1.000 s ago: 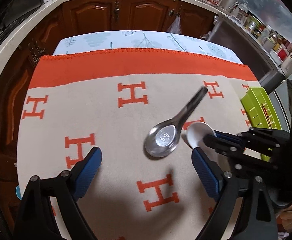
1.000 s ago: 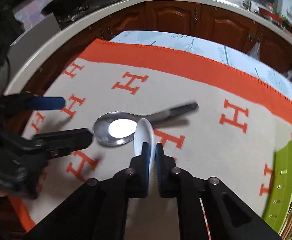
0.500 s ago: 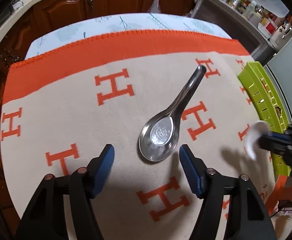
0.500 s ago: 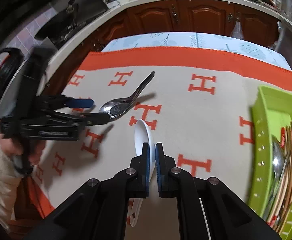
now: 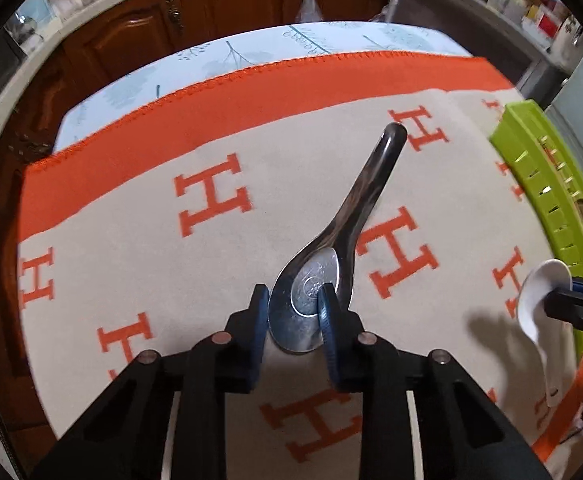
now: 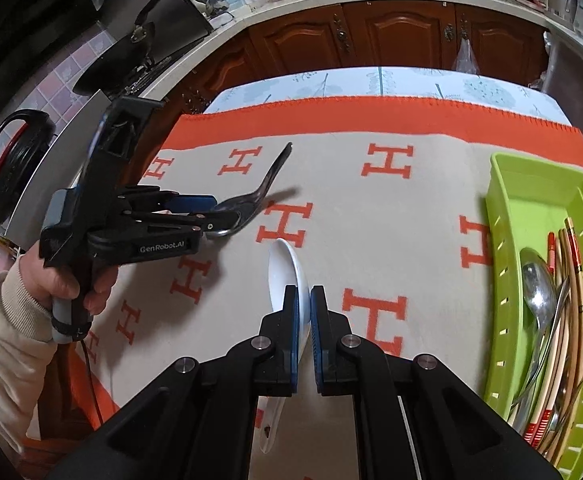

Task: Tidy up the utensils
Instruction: 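Grasp the steel soup spoon with the left tool, then place the steel spoon in the tray with the left tool while the right places the white spoon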

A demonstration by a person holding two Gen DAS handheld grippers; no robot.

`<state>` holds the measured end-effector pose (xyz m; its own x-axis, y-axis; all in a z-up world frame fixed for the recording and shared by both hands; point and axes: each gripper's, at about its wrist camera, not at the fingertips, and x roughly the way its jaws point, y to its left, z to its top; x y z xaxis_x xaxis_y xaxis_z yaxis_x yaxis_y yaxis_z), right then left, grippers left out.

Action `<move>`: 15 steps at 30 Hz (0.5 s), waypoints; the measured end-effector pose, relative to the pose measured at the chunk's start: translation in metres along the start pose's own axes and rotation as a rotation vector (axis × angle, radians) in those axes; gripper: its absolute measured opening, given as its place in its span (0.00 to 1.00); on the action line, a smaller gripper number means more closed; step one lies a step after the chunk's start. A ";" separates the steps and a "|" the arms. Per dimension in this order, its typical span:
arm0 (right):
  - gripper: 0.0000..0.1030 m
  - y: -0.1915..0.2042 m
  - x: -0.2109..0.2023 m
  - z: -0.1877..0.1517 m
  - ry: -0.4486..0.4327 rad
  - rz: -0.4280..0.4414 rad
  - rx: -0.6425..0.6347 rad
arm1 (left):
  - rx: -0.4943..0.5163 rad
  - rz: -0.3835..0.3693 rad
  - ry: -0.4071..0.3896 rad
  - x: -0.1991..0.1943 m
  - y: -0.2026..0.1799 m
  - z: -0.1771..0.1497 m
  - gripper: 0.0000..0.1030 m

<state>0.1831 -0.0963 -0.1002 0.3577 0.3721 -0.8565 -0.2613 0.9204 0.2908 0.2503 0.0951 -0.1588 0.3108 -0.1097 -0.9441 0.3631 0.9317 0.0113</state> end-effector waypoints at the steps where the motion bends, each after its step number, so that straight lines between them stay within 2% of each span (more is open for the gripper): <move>1: 0.05 -0.001 0.001 -0.001 0.002 -0.003 0.001 | 0.000 0.014 -0.001 -0.001 -0.002 0.000 0.14; 3: 0.05 -0.001 0.002 -0.002 0.005 -0.005 0.004 | -0.022 0.021 -0.001 -0.005 -0.002 -0.001 0.06; 6: 0.05 -0.001 -0.002 -0.005 0.000 -0.002 0.007 | -0.089 0.008 -0.019 -0.012 0.001 -0.008 0.02; 15: 0.05 -0.004 -0.029 -0.015 -0.037 0.008 0.023 | -0.306 -0.151 -0.087 -0.036 0.007 -0.051 0.00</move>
<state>0.1605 -0.1131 -0.0826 0.3886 0.3833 -0.8379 -0.2442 0.9197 0.3075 0.1970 0.1235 -0.1414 0.3522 -0.2708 -0.8959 0.1347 0.9619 -0.2378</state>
